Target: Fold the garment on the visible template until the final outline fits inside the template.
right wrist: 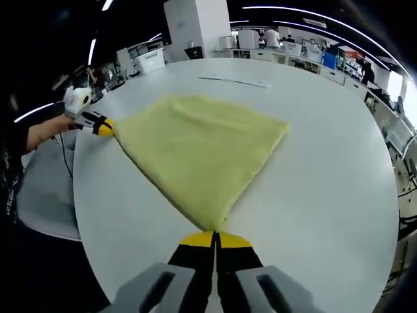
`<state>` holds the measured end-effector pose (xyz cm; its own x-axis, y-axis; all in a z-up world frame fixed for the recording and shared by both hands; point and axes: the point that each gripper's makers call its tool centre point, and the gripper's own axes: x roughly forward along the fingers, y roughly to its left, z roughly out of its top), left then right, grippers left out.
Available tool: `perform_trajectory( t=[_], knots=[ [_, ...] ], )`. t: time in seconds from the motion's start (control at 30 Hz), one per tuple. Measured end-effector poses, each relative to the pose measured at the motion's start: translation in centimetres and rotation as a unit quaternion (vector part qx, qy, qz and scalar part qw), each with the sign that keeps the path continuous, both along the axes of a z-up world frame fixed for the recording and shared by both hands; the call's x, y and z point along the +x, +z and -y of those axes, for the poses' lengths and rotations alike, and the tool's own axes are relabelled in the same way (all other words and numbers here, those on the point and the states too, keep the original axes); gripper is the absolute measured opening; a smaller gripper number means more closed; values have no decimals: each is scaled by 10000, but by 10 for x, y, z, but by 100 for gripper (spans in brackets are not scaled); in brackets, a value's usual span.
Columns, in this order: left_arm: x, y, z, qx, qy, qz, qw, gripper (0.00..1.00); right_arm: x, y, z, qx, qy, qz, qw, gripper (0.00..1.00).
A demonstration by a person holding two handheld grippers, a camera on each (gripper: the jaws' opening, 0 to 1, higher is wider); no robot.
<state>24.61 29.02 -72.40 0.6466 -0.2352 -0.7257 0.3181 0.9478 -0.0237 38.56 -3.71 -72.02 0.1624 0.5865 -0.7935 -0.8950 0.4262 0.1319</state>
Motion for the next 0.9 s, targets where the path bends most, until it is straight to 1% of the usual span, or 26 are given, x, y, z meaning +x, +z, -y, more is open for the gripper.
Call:
perform_trajectory(
  t=[0.1, 0.17, 0.2, 0.23, 0.27, 0.3, 0.37, 0.4, 0.43, 0.5, 0.53, 0.57, 0.6, 0.63, 0.7, 0.73, 0.77, 0.83, 0.9],
  knots=[
    [0, 0, -1, 4, 34, 2, 10000, 1, 2, -1, 0, -51, 6, 72, 10000, 0],
    [-3, -2, -6, 111, 73, -87, 9999, 2, 6, 0, 2, -31, -249, 83, 9996, 0],
    [-4, -1, -9, 177, 102, -87, 9998, 3, 11, 2, 4, -20, -353, 159, 9992, 0],
    [-5, -1, -10, 194, 135, -96, 9997, 5, 12, 3, 4, -5, -367, 170, 9992, 4],
    [-6, 0, -12, 177, 192, -84, 9996, 10, 14, 6, 5, 50, -469, 187, 9987, 8],
    [-7, 2, -14, 110, 257, -54, 9996, 13, 17, 13, 1, 266, -633, 176, 9975, 15],
    [-12, 4, -14, 86, 303, -80, 9995, 17, 15, 20, -1, 376, -655, 155, 9970, 28],
    [-14, 4, -16, 134, 377, -85, 9992, 20, 14, 22, -3, 404, -669, 172, 9968, 38],
    [-15, 5, -16, 125, 416, -81, 9990, 24, 15, 25, -3, 410, -702, 210, 9965, 44],
    [-16, 11, -15, -152, 698, 27, 9974, 32, 16, 33, -6, 432, -733, 421, 9955, 55],
    [-16, 15, -14, -329, 794, 102, 9962, 35, 16, 36, -6, 469, -754, 452, 9950, 58],
    [-16, 17, -13, -420, 829, 119, 9956, 40, 15, 41, -8, 535, -784, 476, 9943, 61],
    [-17, 20, -14, -465, 906, 145, 9947, 44, 15, 42, -8, 557, -792, 481, 9941, 64],
    [-19, 23, -14, -474, 903, 178, 9946, 47, 13, 47, -9, 601, -797, 491, 9938, 66],
    [-19, 32, -11, -655, 979, 344, 9924, 52, 12, 53, -10, 668, -886, 463, 9927, 70],
    [-20, 38, -9, -745, 1030, 417, 9910, 54, 11, 58, -11, 737, -912, 501, 9918, 72],
    [-20, 42, -8, -781, 1064, 479, 9901, 58, 11, 61, -12, 786, -934, 535, 9911, 74],
    [-23, 48, -7, -800, 1107, 511, 9893, 63, 7, 68, -15, 861, -945, 548, 9903, 78],
    [-26, 56, -2, -852, 1113, 565, 9885, 68, 3, 74, -18, 905, -922, 608, 9897, 86]
  ],
)
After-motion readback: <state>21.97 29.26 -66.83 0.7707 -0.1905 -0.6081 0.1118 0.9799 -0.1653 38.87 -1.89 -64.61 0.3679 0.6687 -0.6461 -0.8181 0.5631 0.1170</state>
